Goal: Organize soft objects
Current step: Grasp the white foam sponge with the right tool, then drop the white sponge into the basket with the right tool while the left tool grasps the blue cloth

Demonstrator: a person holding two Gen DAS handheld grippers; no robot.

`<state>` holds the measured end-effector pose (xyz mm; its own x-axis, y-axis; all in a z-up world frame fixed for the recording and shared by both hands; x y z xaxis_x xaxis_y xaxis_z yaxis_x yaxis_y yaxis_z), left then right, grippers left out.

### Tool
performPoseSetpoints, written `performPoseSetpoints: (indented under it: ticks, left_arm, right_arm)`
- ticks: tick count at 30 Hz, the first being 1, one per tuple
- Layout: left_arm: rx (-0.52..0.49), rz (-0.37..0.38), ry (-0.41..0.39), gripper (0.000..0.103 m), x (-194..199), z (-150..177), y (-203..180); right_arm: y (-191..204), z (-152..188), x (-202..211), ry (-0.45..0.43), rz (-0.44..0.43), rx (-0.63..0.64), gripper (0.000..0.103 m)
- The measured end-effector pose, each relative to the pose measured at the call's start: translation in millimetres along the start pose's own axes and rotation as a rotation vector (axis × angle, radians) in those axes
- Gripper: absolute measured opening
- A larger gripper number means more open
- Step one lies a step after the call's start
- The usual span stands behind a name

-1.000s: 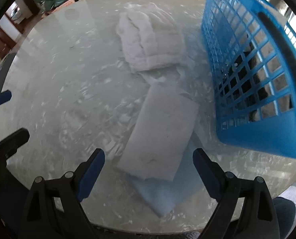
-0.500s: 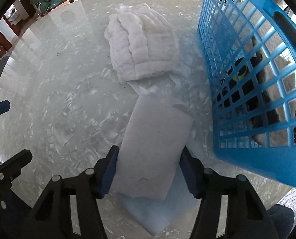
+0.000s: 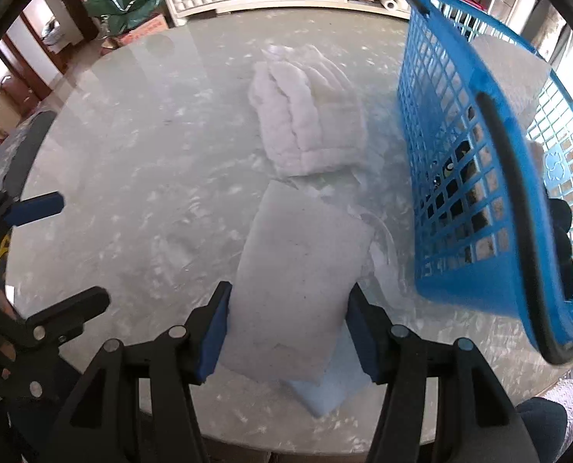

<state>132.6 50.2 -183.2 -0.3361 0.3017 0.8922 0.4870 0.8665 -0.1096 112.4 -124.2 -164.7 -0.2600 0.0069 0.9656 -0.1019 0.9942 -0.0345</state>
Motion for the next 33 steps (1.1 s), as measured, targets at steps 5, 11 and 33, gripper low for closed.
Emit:
performPoseSetpoints:
  ticks: [5,11,33]
  left_arm:
    - [-0.014,-0.019,-0.035,0.103,22.9,-2.0,-17.2]
    - [0.007,-0.034,-0.077,0.103,48.7,-7.7,-36.6]
    - [-0.033,-0.01,-0.068,0.103,32.8,-41.0,-95.9]
  right_arm:
    - [2.2,12.1,30.2,-0.035,-0.018,0.021,0.055]
    - [-1.1,27.7,69.9,-0.087,-0.043,0.04,0.055]
    - [-69.1,32.5,120.5,-0.207,-0.012,0.096,0.055]
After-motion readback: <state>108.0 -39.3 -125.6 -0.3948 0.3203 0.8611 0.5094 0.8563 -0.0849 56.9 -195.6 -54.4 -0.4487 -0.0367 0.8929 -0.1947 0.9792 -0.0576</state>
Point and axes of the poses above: each gripper's, at about its wrist camera, not at the fingertips, and x roughly against the way its jaws point, y to its left, z to its underside, the point moved 5 cm from there along -x, roughly the way its jaws point, and after that the axes turned 2 degrees about z, right-handed, at the moved point
